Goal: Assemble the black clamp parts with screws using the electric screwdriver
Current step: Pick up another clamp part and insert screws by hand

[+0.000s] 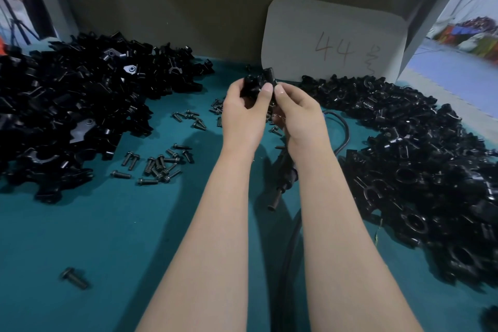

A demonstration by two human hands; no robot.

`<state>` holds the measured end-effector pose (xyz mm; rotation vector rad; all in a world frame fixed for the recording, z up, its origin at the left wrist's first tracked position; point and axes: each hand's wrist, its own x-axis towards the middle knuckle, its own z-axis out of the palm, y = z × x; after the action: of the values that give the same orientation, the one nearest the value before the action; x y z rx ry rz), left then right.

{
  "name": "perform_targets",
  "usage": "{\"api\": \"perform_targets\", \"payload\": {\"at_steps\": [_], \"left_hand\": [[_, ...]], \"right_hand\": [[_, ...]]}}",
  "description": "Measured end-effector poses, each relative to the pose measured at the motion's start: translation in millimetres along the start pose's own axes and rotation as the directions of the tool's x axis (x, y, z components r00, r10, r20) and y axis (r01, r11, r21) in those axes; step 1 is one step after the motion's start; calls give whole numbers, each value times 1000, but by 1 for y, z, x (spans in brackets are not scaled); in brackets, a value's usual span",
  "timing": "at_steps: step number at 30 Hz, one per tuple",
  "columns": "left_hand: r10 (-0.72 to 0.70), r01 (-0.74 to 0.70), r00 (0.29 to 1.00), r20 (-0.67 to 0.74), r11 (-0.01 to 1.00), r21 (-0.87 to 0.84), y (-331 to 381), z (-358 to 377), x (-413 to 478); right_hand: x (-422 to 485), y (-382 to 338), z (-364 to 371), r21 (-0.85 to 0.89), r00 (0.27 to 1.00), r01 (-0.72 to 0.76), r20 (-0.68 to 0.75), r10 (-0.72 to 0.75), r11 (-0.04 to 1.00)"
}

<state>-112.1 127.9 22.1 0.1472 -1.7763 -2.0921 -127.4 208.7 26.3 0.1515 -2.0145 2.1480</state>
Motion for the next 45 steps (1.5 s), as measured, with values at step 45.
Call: {"api": "perform_targets", "payload": {"at_steps": [45], "left_hand": [[196, -205, 977, 84, 972, 118, -13, 1, 2]], "right_hand": [[1, 0, 2, 333, 983, -181, 57, 172, 925]]}}
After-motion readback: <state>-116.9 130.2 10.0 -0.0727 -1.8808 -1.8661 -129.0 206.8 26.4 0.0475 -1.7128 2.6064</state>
